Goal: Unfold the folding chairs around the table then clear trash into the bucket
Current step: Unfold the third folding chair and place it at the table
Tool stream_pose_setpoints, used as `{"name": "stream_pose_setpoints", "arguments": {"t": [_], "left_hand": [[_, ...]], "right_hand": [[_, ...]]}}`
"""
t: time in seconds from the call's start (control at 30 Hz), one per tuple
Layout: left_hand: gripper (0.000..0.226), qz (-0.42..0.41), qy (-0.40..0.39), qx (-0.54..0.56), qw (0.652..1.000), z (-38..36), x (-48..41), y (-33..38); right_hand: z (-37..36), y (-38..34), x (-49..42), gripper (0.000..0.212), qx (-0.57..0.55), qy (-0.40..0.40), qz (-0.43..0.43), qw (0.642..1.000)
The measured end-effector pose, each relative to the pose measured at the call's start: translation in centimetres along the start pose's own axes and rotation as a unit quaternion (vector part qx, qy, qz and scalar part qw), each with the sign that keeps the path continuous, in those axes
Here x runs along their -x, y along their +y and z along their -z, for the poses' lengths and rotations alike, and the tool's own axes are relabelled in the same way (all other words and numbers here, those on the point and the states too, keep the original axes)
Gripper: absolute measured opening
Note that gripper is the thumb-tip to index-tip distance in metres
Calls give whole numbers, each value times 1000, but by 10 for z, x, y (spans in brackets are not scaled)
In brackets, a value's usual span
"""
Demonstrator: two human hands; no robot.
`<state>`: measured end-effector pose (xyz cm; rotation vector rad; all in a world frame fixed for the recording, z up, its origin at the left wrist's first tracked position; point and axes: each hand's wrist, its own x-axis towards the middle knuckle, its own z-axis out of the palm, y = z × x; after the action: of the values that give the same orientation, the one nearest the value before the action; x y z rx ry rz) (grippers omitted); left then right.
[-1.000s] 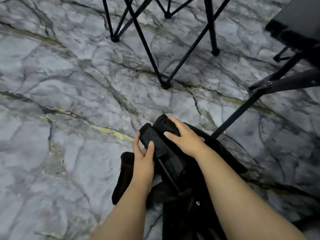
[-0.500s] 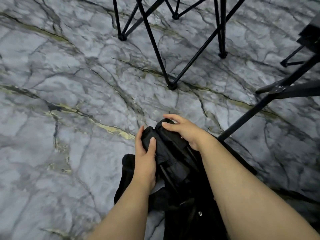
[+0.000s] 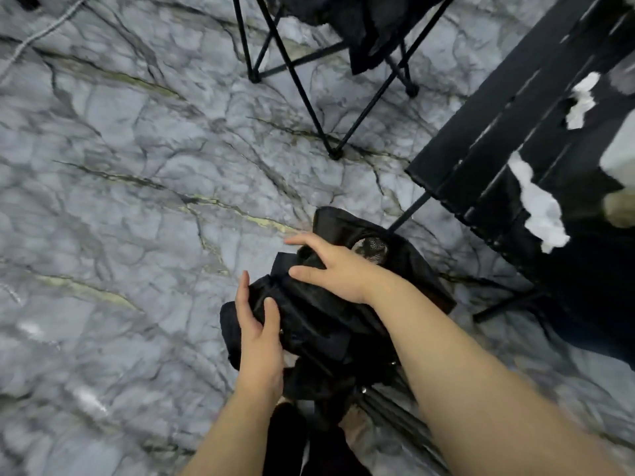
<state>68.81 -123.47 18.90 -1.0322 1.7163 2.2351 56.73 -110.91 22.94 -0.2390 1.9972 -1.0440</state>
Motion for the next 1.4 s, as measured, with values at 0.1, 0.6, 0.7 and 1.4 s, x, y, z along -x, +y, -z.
{"name": "stream_pose_setpoints", "arguments": {"t": [0.1, 0.6, 0.7, 1.4], "left_hand": [[44, 2, 14, -19, 1000, 18, 61, 37], [47, -197, -91, -164, 962, 71, 295, 164], [53, -253, -152, -204, 933, 67, 312, 186], [24, -342, -335, -283, 832, 52, 290, 287]], "right_hand": [[-13, -48, 64, 43, 2, 13, 7, 1000], [-76, -158, 330, 46, -19, 181, 116, 976], [-83, -163, 380, 46, -63, 245, 121, 960], [-174, -116, 597, 24, -108, 708, 5, 698]]}}
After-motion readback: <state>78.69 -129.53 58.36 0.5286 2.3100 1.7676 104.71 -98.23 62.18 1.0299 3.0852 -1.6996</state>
